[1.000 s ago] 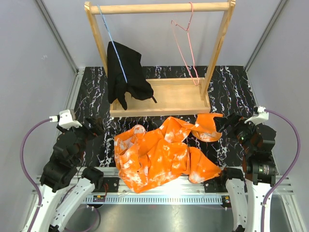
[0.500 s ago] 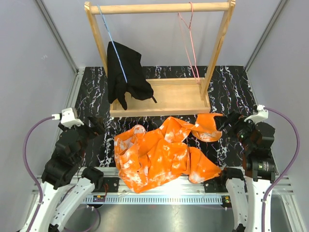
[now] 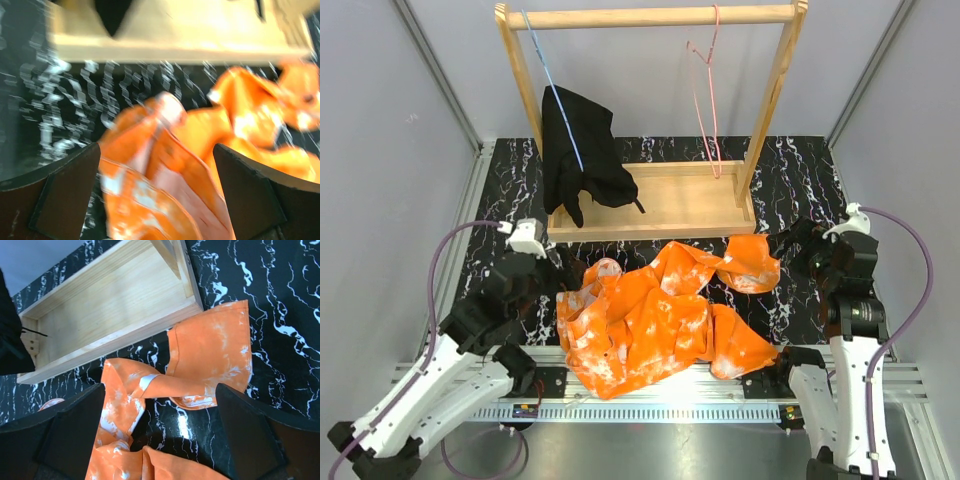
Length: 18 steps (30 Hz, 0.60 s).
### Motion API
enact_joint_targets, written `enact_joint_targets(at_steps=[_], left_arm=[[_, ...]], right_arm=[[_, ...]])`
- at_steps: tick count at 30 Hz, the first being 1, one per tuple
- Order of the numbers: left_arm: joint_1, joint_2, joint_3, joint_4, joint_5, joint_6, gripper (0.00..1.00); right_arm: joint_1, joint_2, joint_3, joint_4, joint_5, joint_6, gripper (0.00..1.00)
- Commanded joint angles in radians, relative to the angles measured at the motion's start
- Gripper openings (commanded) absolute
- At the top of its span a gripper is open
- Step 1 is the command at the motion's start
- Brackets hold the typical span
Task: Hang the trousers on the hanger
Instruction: Fold the trousers
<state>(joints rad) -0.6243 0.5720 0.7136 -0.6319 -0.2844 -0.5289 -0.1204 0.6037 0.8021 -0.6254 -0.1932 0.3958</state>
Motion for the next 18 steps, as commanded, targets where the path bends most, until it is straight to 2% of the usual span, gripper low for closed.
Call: enact_joint_targets(at_steps=[1,10,12,18], left_arm=[[-0.121,0.009,-0.003,0.051,0.008,-0.098,0.99],[-0.457,0.186,0.083,-0.101,-0.237,-0.261,0.99],[-0.488,0.210,0.093,-0.155,-0.289,-0.298,0.99],[-0.529,0.203,0.070,-0.196,-0.312,-0.391,0.99]], right_arm=[[0.004,0.037,0.002,0.030,0.060,-0.015,1.00],[0.004,0.088,0.003,0.024,0.106,-0.012,1.00],[0.004,0.085,0.003,0.024,0.107,-0.012,1.00],[0.004,0.074,0.003,0.020,0.106,-0.011,1.00]])
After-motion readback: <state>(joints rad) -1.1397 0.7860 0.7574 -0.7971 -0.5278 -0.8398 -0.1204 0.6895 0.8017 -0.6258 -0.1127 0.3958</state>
